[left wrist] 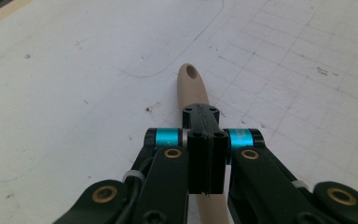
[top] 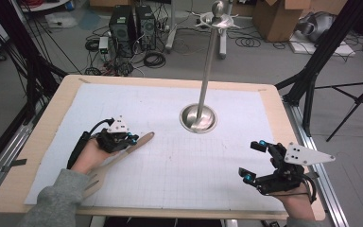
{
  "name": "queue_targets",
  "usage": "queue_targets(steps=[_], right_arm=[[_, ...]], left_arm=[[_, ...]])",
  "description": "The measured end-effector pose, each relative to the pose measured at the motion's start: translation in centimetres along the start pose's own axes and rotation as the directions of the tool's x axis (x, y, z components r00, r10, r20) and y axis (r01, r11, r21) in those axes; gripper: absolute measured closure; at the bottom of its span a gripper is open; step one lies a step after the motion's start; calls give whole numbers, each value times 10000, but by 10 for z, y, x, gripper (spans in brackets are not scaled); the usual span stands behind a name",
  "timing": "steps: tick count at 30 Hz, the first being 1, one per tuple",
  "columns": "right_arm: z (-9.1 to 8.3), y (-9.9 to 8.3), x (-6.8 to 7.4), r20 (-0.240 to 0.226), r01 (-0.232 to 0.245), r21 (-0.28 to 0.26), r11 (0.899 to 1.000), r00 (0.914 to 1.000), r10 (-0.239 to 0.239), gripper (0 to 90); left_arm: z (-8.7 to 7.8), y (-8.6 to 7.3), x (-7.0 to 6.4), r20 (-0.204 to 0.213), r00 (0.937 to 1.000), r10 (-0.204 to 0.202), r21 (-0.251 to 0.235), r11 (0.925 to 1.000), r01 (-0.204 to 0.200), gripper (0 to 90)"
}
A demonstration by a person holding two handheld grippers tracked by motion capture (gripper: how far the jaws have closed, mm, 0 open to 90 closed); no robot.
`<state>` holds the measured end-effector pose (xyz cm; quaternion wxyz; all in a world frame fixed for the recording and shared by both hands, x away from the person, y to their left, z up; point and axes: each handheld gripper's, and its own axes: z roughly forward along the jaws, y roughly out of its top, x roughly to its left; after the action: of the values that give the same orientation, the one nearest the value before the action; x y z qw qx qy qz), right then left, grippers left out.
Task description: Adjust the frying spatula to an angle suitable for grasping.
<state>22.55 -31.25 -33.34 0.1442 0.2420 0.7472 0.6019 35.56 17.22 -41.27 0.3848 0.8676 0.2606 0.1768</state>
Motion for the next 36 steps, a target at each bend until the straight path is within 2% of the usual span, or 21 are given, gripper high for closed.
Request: queue_targets(steps=[2, 5, 7, 8, 9, 10, 11, 12, 17, 24, 26, 27, 28, 29, 30, 31, 32, 33, 34, 36], right_arm=[[-2, -1, 0, 57, -36, -20, 10000, 10000, 36, 58], [-3, -2, 3, 91, -73, -7, 10000, 9999, 74, 58], [-4, -3, 5, 39, -34, 18, 10000, 10000, 34, 58], [-4, -3, 6, 38, -69, 50, 10000, 10000, 69, 58], [-5, -3, 6, 40, -77, 56, 10000, 10000, 76, 58], [-5, -3, 6, 40, -61, 34, 10000, 10000, 61, 58], [-6, -3, 6, 58, -60, 40, 10000, 10000, 60, 58], [-6, -3, 6, 46, -81, 7, 10000, 10000, 81, 58], [-8, -4, 5, 96, -64, -18, 10000, 9999, 64, 58], [-6, -4, 4, 93, -94, 36, 9999, 9999, 94, 58], [-5, -3, 4, 36, -42, 47, 10000, 10000, 42, 58], [-5, -3, 4, 42, 24, 6, 10000, 10000, -24, 58], [-5, -3, 4, 42, 24, 6, 10000, 10000, -24, 58], [-5, -2, 3, 52, -28, 18, 10000, 10000, 28, 58], [-5, -2, 3, 52, -28, 18, 10000, 10000, 28, 58], [-4, -2, 1, 39, -51, 4, 10000, 10000, 51, 58], [-3, -2, 1, 10, -56, -4, 10000, 10000, 56, 58], [-3, -2, 1, 10, -56, -4, 10000, 10000, 56, 58], [-1, -2, 0, -8, -29, 52, 10000, 10000, 29, 58], [1, -3, 0, -33, -58, 90, 9999, 10000, 58, 58]], left_arm=[[2, -1, 2, -69, 9999, 87, 137, 9999, -86, 895], [4, -4, 12, 102, 9995, -286, 130, 9995, 285, 896], [6, -4, 13, 151, 9995, -280, 138, 9995, 278, 895], [8, -5, 12, 268, 9995, -151, 210, 9997, 145, 895], [12, -5, 9, 345, 9992, 198, 466, 9987, -214, 895], [14, -5, 7, 439, 9984, 363, 591, 9975, -388, 895], [14, -5, 7, 439, 9984, 363, 591, 9975, -388, 895], [15, -4, 4, 588, 9964, 615, 612, 9960, -651, 895], [17, -3, 2, 753, 9948, 685, 565, 9957, -729, 895], [16, -2, -3, 1036, 9884, 1108, 428, 9924, -1157, 889], [12, -1, -4, 920, 9897, 1095, 300, 9932, -1127, 886], [2, 0, -2, 1003, 9894, 1055, 15, 9943, -1062, 886], [2, 0, -2, 1003, 9894, 1055, 15, 9943, -1062, 886], [-9, 1, -1, 1304, 9856, 1075, -453, 9937, -1024, 886], [-9, 1, -1, 1304, 9856, 1075, -453, 9937, -1024, 886], [-20, -1, -2, 1656, 9790, 1190, -712, 9915, -1085, 886], [-20, -1, -2, 1656, 9790, 1190, -712, 9915, -1085, 886], [-25, -2, -3, 1780, 9759, 1261, -728, 9907, -1147, 886], [-31, -8, -3, 2060, 9708, 1229, -508, 9921, -1148, 886], [-34, -11, -3, 1991, 9718, 1263, -345, 9920, -1218, 886]])
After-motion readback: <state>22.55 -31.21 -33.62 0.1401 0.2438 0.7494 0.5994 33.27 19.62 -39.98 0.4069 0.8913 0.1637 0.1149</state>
